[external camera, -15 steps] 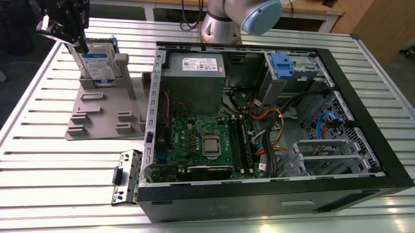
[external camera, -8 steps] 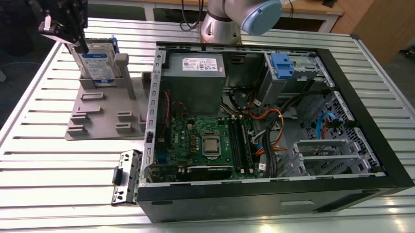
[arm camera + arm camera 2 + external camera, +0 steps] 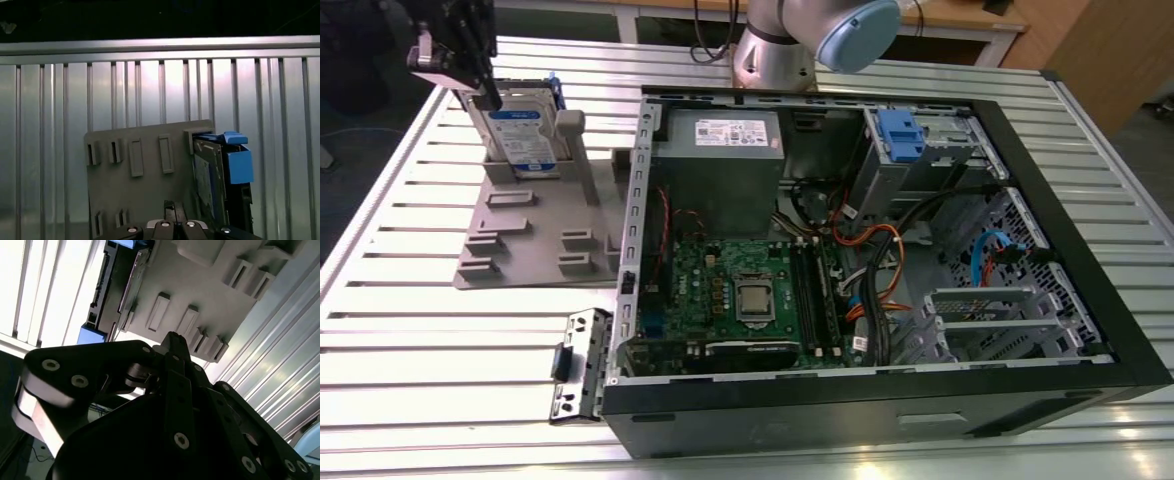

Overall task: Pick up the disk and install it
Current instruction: 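Pick up the disk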

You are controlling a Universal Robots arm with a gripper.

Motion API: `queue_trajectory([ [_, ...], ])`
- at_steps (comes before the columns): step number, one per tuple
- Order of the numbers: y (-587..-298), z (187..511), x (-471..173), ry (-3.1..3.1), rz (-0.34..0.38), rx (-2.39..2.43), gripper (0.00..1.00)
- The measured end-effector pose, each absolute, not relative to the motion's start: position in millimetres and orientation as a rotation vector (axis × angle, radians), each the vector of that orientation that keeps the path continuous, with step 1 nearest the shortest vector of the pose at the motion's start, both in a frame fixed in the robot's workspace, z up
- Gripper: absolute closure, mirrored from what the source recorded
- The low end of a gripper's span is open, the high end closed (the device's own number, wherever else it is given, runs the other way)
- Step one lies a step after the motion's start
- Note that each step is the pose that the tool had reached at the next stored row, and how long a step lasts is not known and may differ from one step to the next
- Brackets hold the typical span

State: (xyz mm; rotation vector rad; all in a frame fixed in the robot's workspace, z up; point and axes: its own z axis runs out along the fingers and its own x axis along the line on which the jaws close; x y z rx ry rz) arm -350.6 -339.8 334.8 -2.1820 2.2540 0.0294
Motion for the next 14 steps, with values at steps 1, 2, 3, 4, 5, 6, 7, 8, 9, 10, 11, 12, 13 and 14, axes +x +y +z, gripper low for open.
queue_trajectory([
  [1, -339.8, 334.8, -350.6, 2.234, 0.029, -2.202, 0.90],
  [2, -339.8, 334.8, -350.6, 2.229, 0.030, -2.208, 0.90],
  [3, -339.8, 334.8, -350.6, 2.228, 0.029, -2.209, 0.90],
  [4, -339.8, 334.8, -350.6, 2.226, 0.030, -2.210, 0.90],
  [5, -339.8, 334.8, -350.6, 2.225, 0.030, -2.212, 0.90],
  [6, -339.8, 334.8, -350.6, 2.224, 0.029, -2.213, 0.90],
  [7, -339.8, 334.8, -350.6, 2.223, 0.029, -2.214, 0.90],
  [8, -339.8, 334.8, -350.6, 2.222, 0.029, -2.215, 0.89],
  [9, -339.8, 334.8, -350.6, 2.221, 0.029, -2.216, 0.89],
  [10, -339.8, 334.8, -350.6, 2.220, 0.030, -2.217, 0.83],
  [11, -339.8, 334.8, -350.6, 2.219, 0.030, -2.218, 0.77],
  [12, -339.8, 334.8, -350.6, 2.218, 0.029, -2.219, 0.71],
  [13, -339.8, 334.8, -350.6, 2.217, 0.030, -2.220, 0.65],
  [14, -339.8, 334.8, -350.6, 2.216, 0.030, -2.221, 0.65],
])
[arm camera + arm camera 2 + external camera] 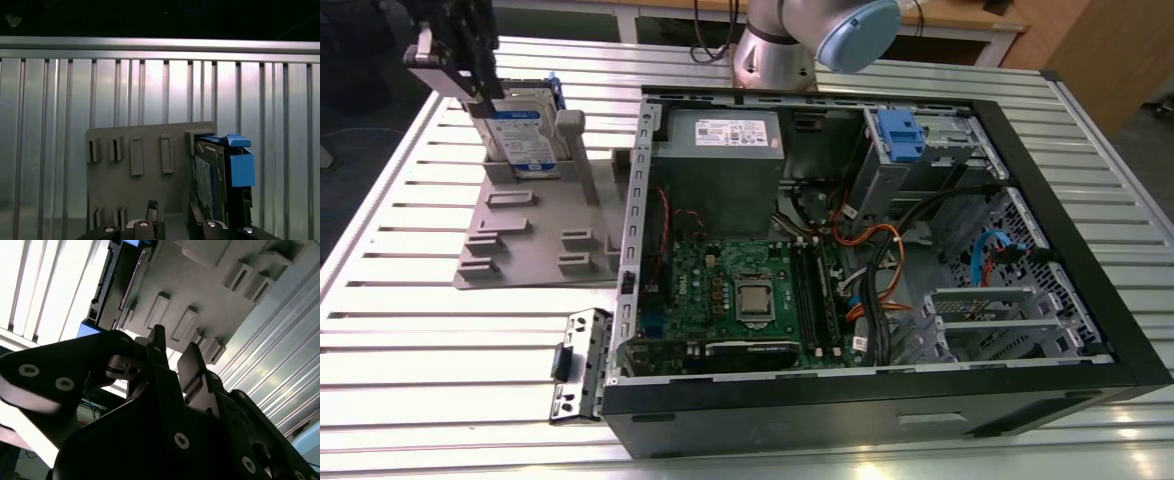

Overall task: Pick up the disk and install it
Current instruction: 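Pick up the disk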

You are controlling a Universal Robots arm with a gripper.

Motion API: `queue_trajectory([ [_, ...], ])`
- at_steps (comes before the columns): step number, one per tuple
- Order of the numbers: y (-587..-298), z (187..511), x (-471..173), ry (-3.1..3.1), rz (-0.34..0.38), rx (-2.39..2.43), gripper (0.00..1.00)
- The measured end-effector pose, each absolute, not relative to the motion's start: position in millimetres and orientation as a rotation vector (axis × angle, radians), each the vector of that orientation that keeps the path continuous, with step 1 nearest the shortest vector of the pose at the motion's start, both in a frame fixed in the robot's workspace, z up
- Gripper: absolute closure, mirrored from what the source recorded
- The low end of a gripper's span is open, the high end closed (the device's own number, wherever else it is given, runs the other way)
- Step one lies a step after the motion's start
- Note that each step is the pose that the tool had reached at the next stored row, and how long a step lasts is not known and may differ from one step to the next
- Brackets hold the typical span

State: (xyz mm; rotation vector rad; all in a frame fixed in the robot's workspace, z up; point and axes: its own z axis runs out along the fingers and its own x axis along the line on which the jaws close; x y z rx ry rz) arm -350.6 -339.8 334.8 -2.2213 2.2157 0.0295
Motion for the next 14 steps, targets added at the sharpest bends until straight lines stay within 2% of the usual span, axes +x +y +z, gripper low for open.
queue_trajectory([
  [1, -340, 335, -351, 2.215, 0.030, -2.222, 0.59],
  [4, -340, 335, -351, 2.211, 0.030, -2.226, 0.53],
  [5, -340, 335, -351, 2.210, 0.030, -2.227, 0.47],
  [8, -338, 335, -351, 2.209, 0.030, -2.228, 0.47],
  [14, -313, 334, -354, 2.210, 0.029, -2.228, 0.47],
])
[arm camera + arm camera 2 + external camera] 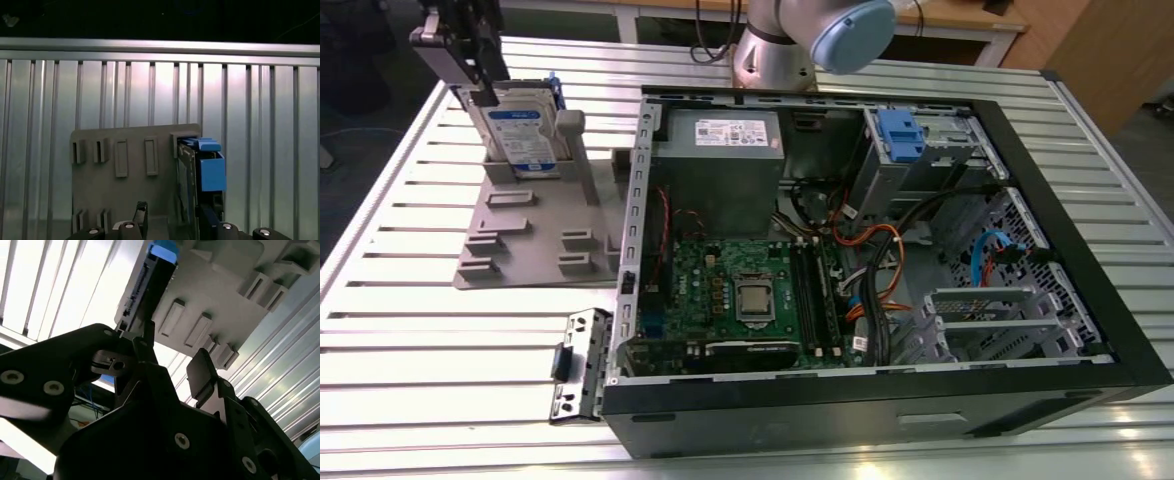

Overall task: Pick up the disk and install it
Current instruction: 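Pick up the disk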

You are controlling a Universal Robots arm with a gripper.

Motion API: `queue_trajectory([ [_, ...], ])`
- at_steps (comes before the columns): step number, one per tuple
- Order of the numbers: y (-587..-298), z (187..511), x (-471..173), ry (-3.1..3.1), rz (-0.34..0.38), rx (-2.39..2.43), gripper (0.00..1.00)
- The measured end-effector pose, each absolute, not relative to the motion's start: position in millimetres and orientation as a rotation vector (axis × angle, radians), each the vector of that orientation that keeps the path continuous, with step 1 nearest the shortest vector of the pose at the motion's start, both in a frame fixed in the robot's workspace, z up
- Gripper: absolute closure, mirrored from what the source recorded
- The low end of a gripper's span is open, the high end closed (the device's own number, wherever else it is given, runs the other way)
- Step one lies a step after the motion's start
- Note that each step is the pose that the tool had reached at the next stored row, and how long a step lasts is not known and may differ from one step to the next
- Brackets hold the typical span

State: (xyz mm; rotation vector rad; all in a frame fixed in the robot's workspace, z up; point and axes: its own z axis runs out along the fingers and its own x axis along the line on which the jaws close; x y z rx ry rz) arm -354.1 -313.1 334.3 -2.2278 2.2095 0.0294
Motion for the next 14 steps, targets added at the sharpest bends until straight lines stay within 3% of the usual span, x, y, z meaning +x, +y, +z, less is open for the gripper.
queue_trajectory([
  [5, -296, 333, -358, 2.209, 0.029, -2.228, 0.47],
  [14, -294, 318, -367, 2.167, 0.038, -2.260, 0.47],
])
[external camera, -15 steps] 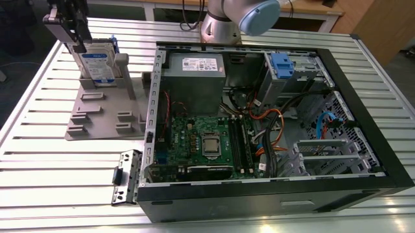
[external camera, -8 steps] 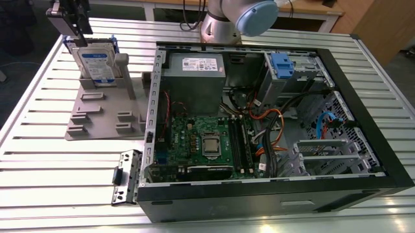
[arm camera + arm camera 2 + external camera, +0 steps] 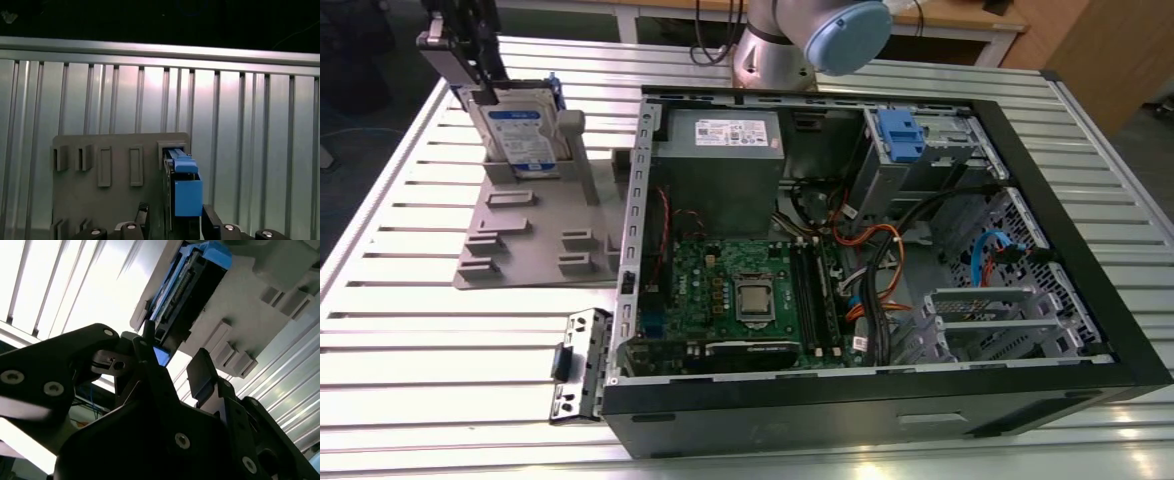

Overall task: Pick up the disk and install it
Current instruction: 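Pick up the disk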

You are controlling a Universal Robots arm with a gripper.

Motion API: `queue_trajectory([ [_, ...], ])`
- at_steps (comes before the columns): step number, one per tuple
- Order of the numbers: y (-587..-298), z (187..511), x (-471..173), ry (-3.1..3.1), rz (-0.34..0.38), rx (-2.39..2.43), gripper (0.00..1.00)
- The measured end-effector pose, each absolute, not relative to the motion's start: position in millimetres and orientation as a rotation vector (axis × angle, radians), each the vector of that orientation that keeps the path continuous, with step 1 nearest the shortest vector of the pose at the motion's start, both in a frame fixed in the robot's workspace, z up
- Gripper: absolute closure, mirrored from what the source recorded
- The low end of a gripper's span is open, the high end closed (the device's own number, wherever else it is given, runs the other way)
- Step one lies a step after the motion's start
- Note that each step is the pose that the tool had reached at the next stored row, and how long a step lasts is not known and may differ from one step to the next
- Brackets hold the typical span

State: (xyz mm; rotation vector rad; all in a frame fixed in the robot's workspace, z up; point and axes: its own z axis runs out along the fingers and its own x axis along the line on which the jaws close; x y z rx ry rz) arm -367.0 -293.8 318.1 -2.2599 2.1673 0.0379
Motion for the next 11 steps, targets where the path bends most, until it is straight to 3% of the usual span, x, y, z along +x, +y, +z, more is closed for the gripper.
queue_trajectory([
  [11, -293, 300, -368, 2.149, 0.038, -2.278, 0.47],
])
